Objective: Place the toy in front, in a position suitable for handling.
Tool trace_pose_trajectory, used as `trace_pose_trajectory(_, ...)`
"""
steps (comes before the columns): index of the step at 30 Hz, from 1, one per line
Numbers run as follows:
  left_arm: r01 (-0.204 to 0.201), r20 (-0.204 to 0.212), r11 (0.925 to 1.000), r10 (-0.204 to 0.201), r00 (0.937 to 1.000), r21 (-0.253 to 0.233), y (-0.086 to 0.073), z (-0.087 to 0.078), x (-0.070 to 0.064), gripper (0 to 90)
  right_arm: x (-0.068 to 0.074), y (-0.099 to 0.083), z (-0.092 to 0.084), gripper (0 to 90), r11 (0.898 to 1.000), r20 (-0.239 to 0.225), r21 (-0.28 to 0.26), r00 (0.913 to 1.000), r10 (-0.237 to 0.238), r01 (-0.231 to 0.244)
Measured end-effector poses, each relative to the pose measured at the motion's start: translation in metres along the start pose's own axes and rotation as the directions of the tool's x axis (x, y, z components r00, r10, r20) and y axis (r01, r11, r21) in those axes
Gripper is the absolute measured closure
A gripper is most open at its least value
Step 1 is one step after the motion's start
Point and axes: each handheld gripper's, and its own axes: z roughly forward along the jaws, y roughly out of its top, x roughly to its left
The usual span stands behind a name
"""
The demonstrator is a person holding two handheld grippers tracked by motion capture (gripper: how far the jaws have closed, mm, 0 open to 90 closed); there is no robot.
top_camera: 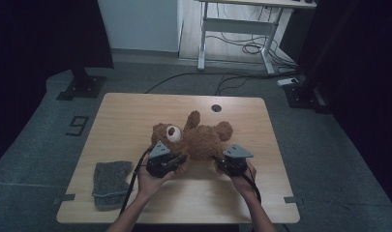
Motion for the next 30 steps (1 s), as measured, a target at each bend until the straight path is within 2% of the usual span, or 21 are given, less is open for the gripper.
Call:
trace_pose_trajectory(5, 0.037, 0.002, 0.9972, -0.037, 0.9993, 0.065, -0.021, 0.017, 0.004, 79.9, -0.001, -0.022, 0.009, 69.3, 0.998, -0.022, 0.055, 0.9994, 0.028, -0.027)
trace_pose_trajectory(7, 0.048, 0.012, 0.9972, -0.049, 0.9987, 0.057, -0.025, 0.019, 0.004, 79.8, -0.002, -0.030, 0.011, 68.6, 0.997, -0.030, 0.055, 0.9985, 0.046, -0.045)
trace_pose_trajectory(16, 0.045, 0.010, 0.9963, -0.045, 0.9989, 0.073, -0.029, 0.020, 0.001, 73.9, -0.004, -0.038, 0.009, 61.9, 0.996, -0.063, 0.050, 0.9954, 0.073, -0.070)
trace_pose_trajectory(20, 0.043, 0.002, 0.9962, -0.043, 0.9991, 0.076, -0.027, 0.016, 0.001, 62.3, -0.002, -0.043, 0.008, 58.1, 0.996, -0.081, 0.037, 0.9934, 0.081, -0.079)
trace_pose_trajectory(22, 0.053, 0.023, 0.9929, -0.056, 0.9982, 0.106, -0.024, 0.011, 0.001, 53.3, -0.002, -0.046, 0.007, 56.5, 0.996, -0.089, 0.030, 0.9921, 0.088, -0.086)
trace_pose_trajectory(23, 0.044, 0.011, 0.9915, -0.046, 0.9989, 0.122, -0.022, 0.004, -0.001, 48.0, -0.001, -0.047, 0.006, 56.1, 0.995, -0.096, 0.026, 0.9909, 0.094, -0.092)
trace_pose_trajectory(24, 0.035, -0.003, 0.9925, -0.035, 0.9994, 0.117, -0.021, -0.001, -0.003, 42.7, 0.002, -0.049, 0.005, 55.4, 0.995, -0.103, 0.017, 0.9893, 0.103, -0.102)
trace_pose_trajectory(27, 0.020, -0.041, 0.9943, -0.016, 0.9990, 0.105, -0.020, -0.024, -0.005, 33.9, 0.005, -0.053, 0.003, 54.5, 0.994, -0.109, 0.010, 0.9881, 0.109, -0.108)
trace_pose_trajectory(30, 0.007, -0.090, 0.9974, -0.001, 0.9960, 0.072, -0.022, -0.047, -0.004, 30.9, 0.007, -0.056, 0.003, 52.5, 0.994, -0.119, 0.011, 0.9865, 0.112, -0.112)
